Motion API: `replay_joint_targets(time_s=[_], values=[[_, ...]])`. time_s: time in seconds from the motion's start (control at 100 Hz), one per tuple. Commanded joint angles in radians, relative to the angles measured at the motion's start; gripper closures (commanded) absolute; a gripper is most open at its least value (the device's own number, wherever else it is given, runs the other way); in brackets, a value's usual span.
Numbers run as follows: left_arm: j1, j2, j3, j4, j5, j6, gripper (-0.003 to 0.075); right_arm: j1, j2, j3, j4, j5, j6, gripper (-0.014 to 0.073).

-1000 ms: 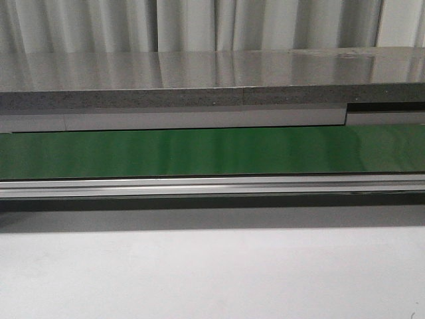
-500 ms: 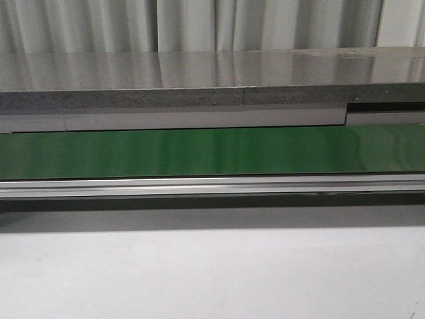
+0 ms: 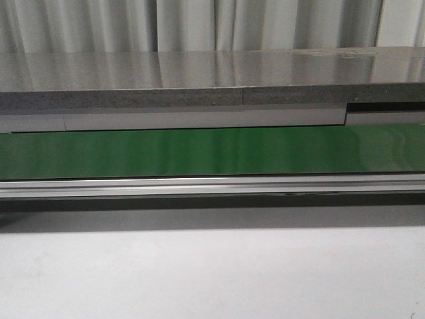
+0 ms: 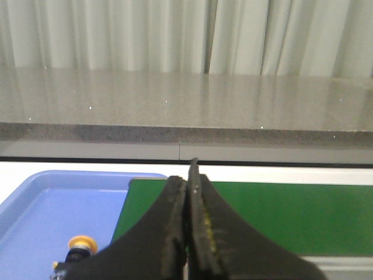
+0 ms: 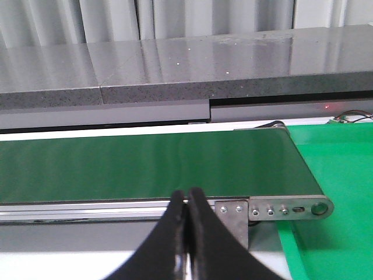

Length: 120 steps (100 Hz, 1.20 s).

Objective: Move button from left to right

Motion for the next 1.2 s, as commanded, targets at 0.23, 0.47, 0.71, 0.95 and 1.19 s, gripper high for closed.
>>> replay_joint_targets(time_s=[0.23, 0.47, 0.71, 0.95, 1.19], values=[[0.003, 0.337, -0.287, 0.012, 0.394, -0.005, 0.0741, -0.003, 0.009, -0.014, -0.002, -0.082, -0.001, 0.0661], [0.003, 0.506, -0.345, -0.017, 0.445, -0.005, 0.0741, -0.003, 0.009, -0.014, -0.002, -0.082, -0.001, 0.0661], [0.003, 0.561, -0.345, -0.021, 0.445, -0.005, 0.0741, -0.003, 0.009, -0.014, -0.002, -0.082, -0.001, 0.0661], [0.003, 0.564, -0.346, -0.030, 0.446, -0.005, 0.0738, -0.003, 0.009, -0.014, -0.002, -0.082, -0.001, 0.0661], [0.003, 0.564, -0.346, -0.030, 0.472, -0.005, 0.0549, -0.003, 0.009, -0.014, -0.002, -0.082, -0.001, 0.0661]])
